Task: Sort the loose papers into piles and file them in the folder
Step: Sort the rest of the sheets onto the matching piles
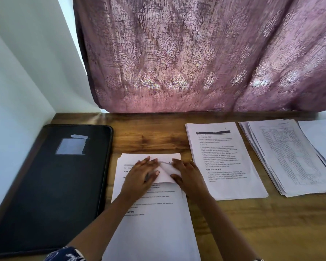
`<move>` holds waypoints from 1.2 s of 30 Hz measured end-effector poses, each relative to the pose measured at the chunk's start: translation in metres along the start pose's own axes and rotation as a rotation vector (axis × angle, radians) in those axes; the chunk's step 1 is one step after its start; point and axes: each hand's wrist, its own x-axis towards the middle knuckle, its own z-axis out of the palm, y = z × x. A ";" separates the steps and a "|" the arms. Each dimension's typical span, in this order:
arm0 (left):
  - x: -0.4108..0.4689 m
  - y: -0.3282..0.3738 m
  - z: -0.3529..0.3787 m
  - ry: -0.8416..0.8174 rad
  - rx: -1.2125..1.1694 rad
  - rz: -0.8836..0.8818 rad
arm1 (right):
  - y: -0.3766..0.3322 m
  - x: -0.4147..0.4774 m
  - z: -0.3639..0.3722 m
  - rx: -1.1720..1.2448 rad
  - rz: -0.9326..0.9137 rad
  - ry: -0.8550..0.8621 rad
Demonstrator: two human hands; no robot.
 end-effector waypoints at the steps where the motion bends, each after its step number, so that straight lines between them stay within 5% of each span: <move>1: 0.000 0.002 -0.001 -0.008 0.007 -0.014 | -0.003 -0.003 0.000 0.022 0.010 0.014; 15: 0.001 -0.003 0.001 0.011 0.045 0.015 | -0.008 0.004 0.002 -0.085 -0.012 -0.020; 22: -0.001 0.002 -0.001 0.019 0.033 -0.004 | -0.019 -0.004 -0.006 0.462 0.501 0.136; 27: -0.002 0.005 -0.005 0.029 -0.006 -0.015 | -0.023 0.015 -0.020 0.773 0.546 0.195; 30: -0.004 0.011 -0.007 0.004 -0.018 -0.060 | -0.022 0.019 -0.013 0.619 0.449 0.253; 36: -0.007 0.009 -0.005 0.040 -0.171 -0.017 | -0.016 -0.010 0.008 0.188 -0.115 0.375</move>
